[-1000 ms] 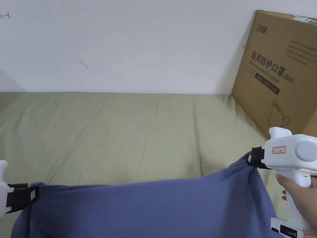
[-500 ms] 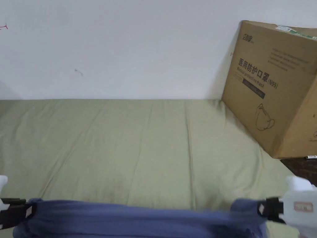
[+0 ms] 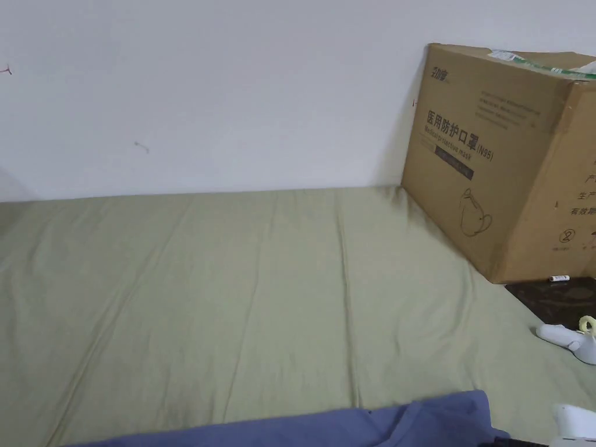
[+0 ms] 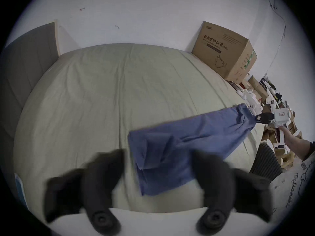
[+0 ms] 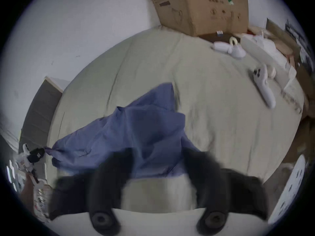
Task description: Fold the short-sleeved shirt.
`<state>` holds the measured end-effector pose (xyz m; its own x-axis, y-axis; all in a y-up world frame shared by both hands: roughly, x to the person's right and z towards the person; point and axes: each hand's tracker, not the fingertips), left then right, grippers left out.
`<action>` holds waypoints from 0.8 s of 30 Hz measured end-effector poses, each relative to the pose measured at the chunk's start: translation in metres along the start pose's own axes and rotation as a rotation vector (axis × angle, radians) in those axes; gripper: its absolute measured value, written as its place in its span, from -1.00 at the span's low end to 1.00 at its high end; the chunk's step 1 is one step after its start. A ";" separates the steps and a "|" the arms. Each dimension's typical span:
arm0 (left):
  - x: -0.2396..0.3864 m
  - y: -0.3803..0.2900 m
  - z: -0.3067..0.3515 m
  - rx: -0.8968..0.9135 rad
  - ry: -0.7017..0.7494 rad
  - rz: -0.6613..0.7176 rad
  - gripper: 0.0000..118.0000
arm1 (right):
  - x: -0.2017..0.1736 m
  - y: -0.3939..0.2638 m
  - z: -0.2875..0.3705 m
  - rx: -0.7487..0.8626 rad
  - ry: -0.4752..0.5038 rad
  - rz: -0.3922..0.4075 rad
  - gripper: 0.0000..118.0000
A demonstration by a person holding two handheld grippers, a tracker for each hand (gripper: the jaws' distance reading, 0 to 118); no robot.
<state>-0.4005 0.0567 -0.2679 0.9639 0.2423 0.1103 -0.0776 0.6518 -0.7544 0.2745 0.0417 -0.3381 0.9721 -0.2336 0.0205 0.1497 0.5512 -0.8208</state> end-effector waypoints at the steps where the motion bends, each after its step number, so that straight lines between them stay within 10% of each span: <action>1: 0.002 -0.001 0.006 0.022 -0.005 0.021 0.94 | -0.005 0.002 0.007 0.033 -0.002 0.022 0.88; 11: 0.120 0.032 0.058 0.399 0.077 0.031 0.92 | -0.088 0.030 0.082 0.478 0.165 0.136 0.97; 14: 0.154 0.041 0.047 0.462 0.128 -0.001 0.20 | -0.116 0.031 0.085 0.562 0.169 0.161 0.89; 15: 0.162 0.043 0.042 0.474 0.120 -0.010 -0.37 | -0.124 0.032 0.084 0.562 0.167 0.167 0.72; 16: 0.164 0.045 0.036 0.471 0.121 -0.016 -1.00 | -0.129 0.032 0.084 0.567 0.169 0.172 0.01; 17: 0.172 0.047 0.031 0.467 0.134 -0.023 -0.99 | -0.133 0.033 0.082 0.574 0.174 0.178 -0.75; 18: 0.181 0.046 0.027 0.473 0.151 -0.036 -0.99 | -0.138 0.035 0.080 0.566 0.159 0.190 -1.00; 24: 0.189 0.044 0.027 0.489 0.112 -0.033 -0.99 | -0.141 0.037 0.079 0.532 0.131 0.215 -1.00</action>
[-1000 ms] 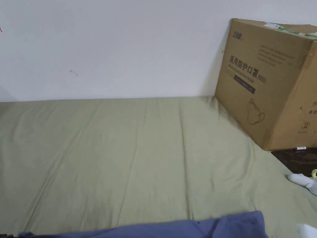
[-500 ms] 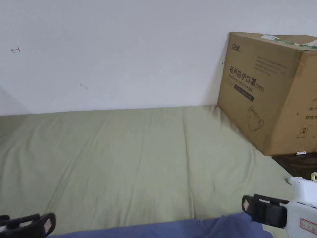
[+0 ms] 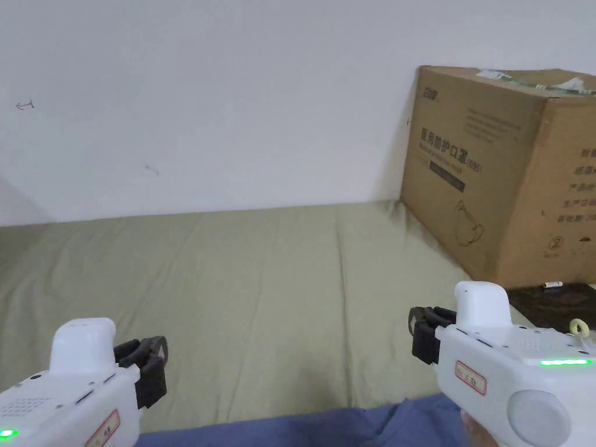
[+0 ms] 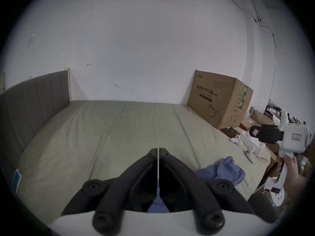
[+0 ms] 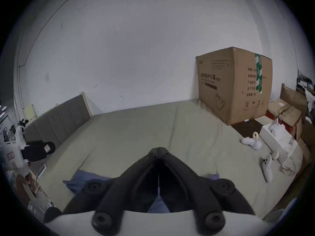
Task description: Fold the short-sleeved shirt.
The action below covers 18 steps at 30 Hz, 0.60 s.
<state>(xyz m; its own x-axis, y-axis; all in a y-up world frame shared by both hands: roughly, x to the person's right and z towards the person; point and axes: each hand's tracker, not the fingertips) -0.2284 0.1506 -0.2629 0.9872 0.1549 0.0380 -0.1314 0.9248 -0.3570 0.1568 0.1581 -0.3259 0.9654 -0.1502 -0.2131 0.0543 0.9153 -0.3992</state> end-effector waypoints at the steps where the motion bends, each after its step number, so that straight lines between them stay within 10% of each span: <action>1: -0.005 0.000 0.000 0.000 -0.001 -0.001 -0.99 | 0.001 0.000 -0.001 -0.001 -0.008 0.009 -1.00; 7: -0.101 -0.009 -0.022 -0.223 -0.041 0.171 -0.99 | 0.011 -0.003 -0.010 -0.042 -0.040 0.015 -1.00; 12: -0.210 -0.065 -0.046 -0.442 -0.268 0.650 -0.96 | 0.019 -0.013 -0.025 -0.093 -0.055 0.003 -1.00; 14: -0.238 -0.085 -0.053 -0.461 -0.281 0.754 -0.40 | 0.020 -0.016 -0.033 -0.115 -0.058 -0.002 -1.00; 16: -0.248 -0.097 -0.057 -0.500 -0.250 0.753 0.82 | 0.019 -0.018 -0.039 -0.130 -0.055 -0.013 -1.00; 18: -0.257 -0.112 -0.065 -0.536 -0.237 0.771 0.97 | 0.017 -0.020 -0.042 -0.141 -0.051 -0.021 -1.00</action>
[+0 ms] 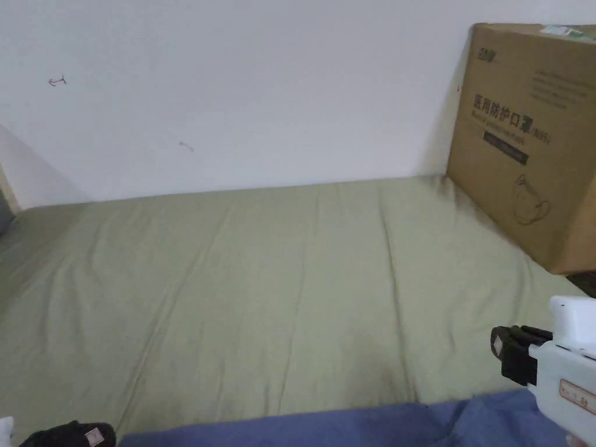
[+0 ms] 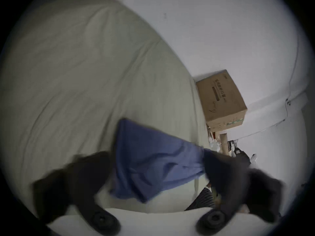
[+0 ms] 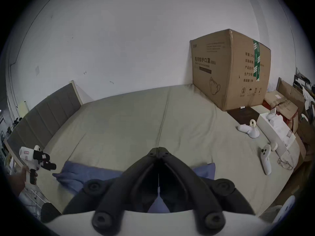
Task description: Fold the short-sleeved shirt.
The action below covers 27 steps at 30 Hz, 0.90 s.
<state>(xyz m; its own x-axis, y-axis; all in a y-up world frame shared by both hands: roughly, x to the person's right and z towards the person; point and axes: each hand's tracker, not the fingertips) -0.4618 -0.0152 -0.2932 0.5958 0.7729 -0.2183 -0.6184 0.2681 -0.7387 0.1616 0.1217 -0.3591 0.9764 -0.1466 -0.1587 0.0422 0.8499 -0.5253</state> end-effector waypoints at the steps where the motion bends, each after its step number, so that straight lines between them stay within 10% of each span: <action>1: -0.009 0.001 0.002 0.023 -0.023 0.027 0.99 | -0.002 0.000 -0.002 -0.004 0.002 0.000 -1.00; 14: -0.018 -0.029 -0.091 -0.063 -0.377 0.180 0.97 | -0.006 -0.007 -0.016 -0.082 -0.014 0.036 -1.00; 15: -0.022 -0.030 -0.092 -0.037 -0.370 0.201 0.84 | -0.006 -0.007 -0.015 -0.085 -0.013 0.030 -1.00; 17: -0.032 -0.033 -0.098 -0.033 -0.189 0.233 -0.64 | -0.007 -0.007 -0.016 -0.090 -0.011 0.025 -1.00; 18: -0.050 -0.035 -0.097 -0.055 -0.017 0.224 -0.91 | -0.008 -0.007 -0.017 -0.093 -0.011 0.026 -1.00; 19: -0.041 -0.032 -0.090 -0.022 -0.256 0.234 -0.91 | -0.007 -0.008 -0.015 -0.097 -0.012 0.030 -1.00; 27: 0.031 -0.028 -0.034 0.064 0.141 -0.164 -0.91 | -0.013 -0.003 -0.003 -0.080 0.019 0.059 -1.00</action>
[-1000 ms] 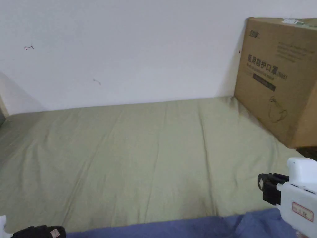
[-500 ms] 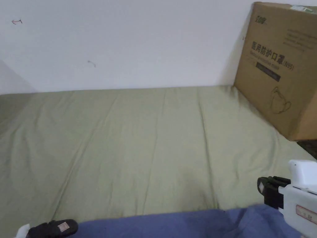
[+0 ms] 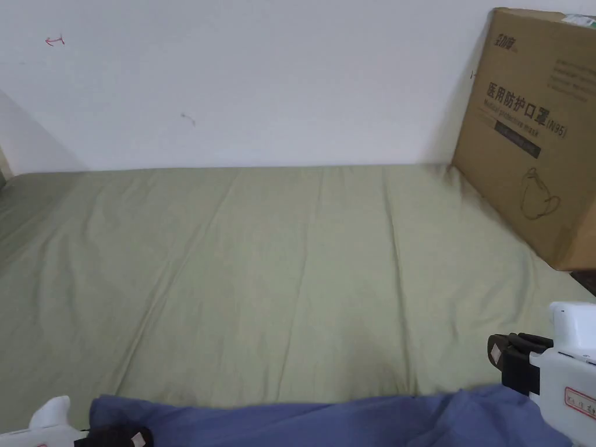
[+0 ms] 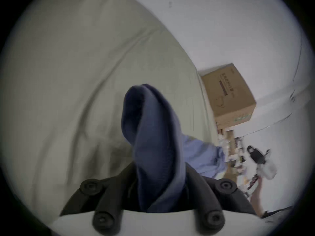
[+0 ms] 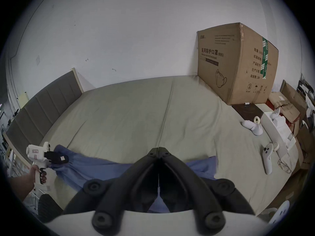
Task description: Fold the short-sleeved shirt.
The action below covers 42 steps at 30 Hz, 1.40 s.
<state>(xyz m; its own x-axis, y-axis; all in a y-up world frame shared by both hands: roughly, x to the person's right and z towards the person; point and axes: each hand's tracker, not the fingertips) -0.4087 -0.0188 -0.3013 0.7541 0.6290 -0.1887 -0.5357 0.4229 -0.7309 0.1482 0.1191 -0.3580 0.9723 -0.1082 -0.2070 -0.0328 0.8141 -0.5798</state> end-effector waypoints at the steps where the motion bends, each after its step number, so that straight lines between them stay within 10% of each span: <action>1: 0.006 0.002 0.016 0.021 0.095 -0.046 -0.91 | -0.001 0.001 0.001 0.005 0.008 0.002 -1.00; 7: 0.043 -0.009 0.063 0.079 0.701 -0.449 -0.91 | -0.006 -0.003 0.004 0.012 0.050 0.012 -1.00; 23: 0.176 -0.042 -0.091 -0.152 0.145 -0.227 -0.87 | 0.007 -0.007 0.021 0.026 0.074 -0.018 -1.00; 25: 0.176 -0.046 -0.110 -0.210 0.075 -0.174 -0.42 | 0.011 -0.008 0.020 0.023 0.068 -0.031 -1.00; 28: 0.180 -0.052 -0.118 -0.263 -0.062 -0.145 1.00 | 0.014 -0.010 0.019 0.016 0.066 -0.052 -1.00; 29: 0.182 -0.052 -0.112 -0.247 -0.111 -0.162 1.00 | 0.015 -0.011 0.018 0.014 0.068 -0.055 -1.00; 36: 0.184 -0.041 -0.046 -0.070 -0.022 -0.358 0.86 | 0.009 -0.014 0.008 0.000 0.083 -0.051 -1.00; 39: 0.182 -0.044 -0.034 -0.030 0.065 -0.439 -0.77 | 0.005 -0.014 0.007 0.003 0.094 -0.041 -1.00; 42: 0.181 -0.055 -0.047 -0.084 0.101 -0.472 -0.97 | 0.003 -0.014 0.008 0.003 0.099 -0.021 -1.00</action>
<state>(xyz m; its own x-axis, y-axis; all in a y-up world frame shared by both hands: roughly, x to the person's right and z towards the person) -0.2248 0.0413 -0.3259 0.9427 0.3127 0.1165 -0.0968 0.5903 -0.8013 0.1535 0.1122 -0.3445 0.9452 -0.1812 -0.2716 -0.0115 0.8130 -0.5822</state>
